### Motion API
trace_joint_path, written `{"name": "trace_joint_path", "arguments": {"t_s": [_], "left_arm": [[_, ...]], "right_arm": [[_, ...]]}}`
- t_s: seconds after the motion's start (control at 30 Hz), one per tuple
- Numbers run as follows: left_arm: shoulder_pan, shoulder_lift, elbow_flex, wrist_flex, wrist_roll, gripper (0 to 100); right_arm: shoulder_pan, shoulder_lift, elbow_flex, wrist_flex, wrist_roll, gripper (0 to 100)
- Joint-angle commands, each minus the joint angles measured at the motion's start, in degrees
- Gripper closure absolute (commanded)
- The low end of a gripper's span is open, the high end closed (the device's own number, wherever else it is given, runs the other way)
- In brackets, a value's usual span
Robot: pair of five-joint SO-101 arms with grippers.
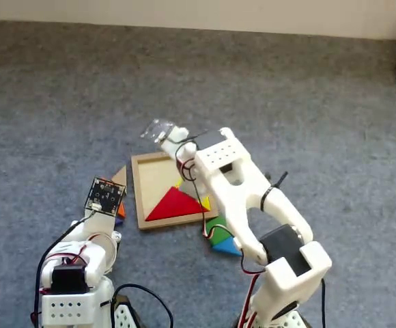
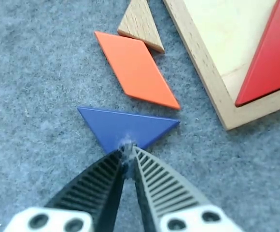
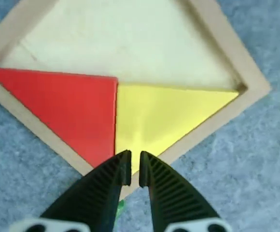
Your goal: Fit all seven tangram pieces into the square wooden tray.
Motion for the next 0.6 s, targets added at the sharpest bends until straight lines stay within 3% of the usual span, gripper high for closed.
{"name": "trace_joint_path", "arguments": {"t_s": [0.0, 0.13, 0.57], "left_arm": [[-0.57, -0.31, 1.19, 0.18, 0.35, 99], [-0.57, -0.31, 1.19, 0.18, 0.35, 99], [-0.57, -0.31, 1.19, 0.18, 0.35, 99]], "right_arm": [[1.54, -6.46, -3.56, 0.66, -3.34, 96.2], [1.80, -12.88, -3.30, 1.01, -3.69, 96.2], [3.91, -24.92, 5.23, 7.34, -18.46, 92.9]]}}
